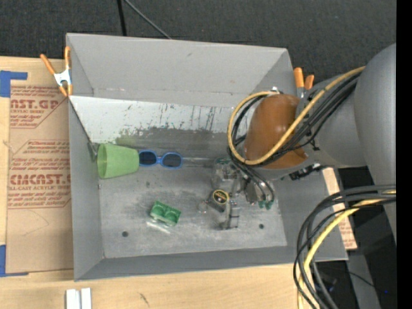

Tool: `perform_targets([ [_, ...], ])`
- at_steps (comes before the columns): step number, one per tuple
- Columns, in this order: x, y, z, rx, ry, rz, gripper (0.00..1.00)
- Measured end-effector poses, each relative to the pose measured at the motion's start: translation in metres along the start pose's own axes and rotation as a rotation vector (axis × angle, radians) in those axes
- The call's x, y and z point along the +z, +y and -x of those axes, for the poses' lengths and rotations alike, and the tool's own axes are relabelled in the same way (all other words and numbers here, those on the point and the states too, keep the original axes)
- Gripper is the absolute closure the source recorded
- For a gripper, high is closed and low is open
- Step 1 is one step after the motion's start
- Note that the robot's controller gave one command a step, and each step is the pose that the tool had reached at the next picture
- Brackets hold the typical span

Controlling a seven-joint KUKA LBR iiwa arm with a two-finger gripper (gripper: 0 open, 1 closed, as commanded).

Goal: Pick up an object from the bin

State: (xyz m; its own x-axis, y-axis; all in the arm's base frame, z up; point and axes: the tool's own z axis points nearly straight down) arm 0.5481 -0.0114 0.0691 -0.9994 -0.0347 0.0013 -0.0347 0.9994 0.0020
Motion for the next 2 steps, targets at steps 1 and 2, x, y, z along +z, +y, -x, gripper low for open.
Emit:
perform_targets([
  [1,-0.002,-0.002,0.001,0.002,-0.003,-0.002,1.0],
  [2,-0.096,0.012,-0.005,0.014,-0.01,-0.001,1.0],
])
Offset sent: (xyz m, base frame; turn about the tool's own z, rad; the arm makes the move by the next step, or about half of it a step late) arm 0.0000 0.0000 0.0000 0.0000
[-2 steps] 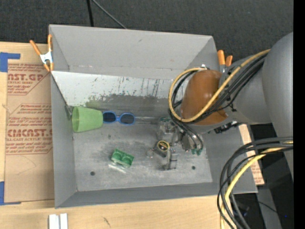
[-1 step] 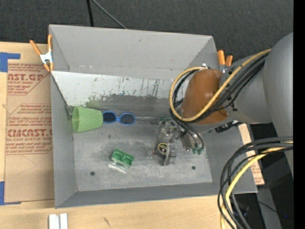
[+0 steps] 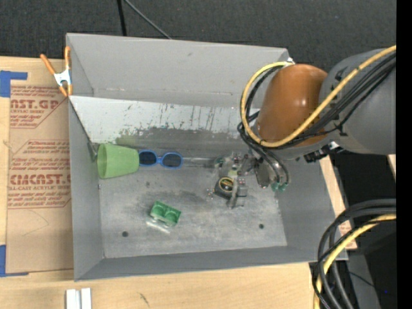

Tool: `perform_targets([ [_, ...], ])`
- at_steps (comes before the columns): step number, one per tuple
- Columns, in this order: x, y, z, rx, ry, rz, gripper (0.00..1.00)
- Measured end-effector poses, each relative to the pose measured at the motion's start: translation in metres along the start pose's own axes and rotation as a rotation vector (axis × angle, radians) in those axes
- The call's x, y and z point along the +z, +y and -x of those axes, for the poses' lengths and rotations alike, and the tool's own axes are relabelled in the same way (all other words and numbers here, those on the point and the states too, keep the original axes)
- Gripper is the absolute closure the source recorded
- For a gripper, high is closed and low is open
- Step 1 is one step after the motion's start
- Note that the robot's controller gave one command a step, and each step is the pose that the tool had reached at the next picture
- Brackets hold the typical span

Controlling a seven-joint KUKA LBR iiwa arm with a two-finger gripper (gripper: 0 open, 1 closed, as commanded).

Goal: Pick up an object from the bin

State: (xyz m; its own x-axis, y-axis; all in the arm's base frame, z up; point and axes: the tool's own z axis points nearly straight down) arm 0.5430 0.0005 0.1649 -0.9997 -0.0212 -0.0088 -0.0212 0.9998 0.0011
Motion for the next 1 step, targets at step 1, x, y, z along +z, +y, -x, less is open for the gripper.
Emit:
perform_targets([
  [1,-0.0873,0.0267,0.0358,0.004,-0.003,0.0,1.0],
])
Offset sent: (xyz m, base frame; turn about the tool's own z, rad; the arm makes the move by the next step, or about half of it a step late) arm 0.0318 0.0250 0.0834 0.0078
